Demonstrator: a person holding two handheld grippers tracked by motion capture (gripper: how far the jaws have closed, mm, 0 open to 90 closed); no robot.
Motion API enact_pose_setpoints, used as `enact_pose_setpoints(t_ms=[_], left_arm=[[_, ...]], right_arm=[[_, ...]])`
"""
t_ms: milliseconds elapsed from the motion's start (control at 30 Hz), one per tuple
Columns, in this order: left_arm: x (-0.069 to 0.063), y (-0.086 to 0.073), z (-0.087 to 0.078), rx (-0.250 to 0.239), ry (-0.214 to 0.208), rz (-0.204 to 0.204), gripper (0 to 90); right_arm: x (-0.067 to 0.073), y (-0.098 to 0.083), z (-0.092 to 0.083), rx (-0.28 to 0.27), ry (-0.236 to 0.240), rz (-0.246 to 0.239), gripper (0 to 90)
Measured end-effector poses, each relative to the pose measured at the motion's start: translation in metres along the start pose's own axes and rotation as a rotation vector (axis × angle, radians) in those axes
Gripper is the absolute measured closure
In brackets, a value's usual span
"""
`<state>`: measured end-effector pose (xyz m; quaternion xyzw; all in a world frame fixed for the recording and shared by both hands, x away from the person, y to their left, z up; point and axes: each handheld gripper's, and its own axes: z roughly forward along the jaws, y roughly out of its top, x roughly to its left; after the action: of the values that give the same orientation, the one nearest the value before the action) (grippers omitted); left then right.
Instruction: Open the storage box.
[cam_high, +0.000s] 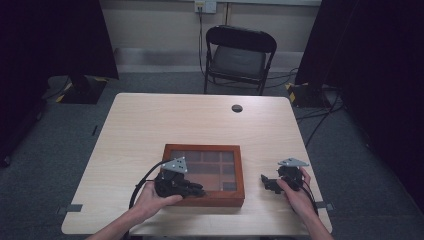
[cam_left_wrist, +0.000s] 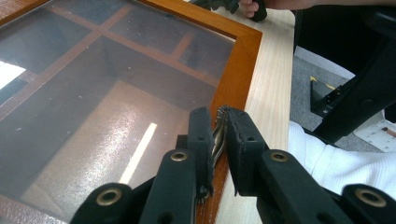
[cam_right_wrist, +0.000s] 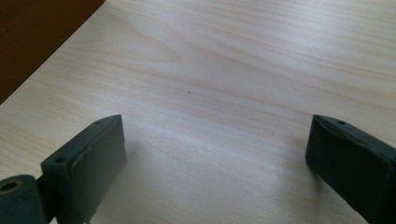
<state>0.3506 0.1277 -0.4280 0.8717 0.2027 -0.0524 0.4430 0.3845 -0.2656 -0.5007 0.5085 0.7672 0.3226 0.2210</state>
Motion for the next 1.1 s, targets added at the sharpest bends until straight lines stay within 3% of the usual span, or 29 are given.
enact_pose_setpoints(t_ms=[1100], left_arm=[[-0.001,0.019,-0.020,-0.066,0.000,-0.023,80.3]], right_arm=[[0.000,0.000,0.000,0.001,0.000,0.001,4.0]])
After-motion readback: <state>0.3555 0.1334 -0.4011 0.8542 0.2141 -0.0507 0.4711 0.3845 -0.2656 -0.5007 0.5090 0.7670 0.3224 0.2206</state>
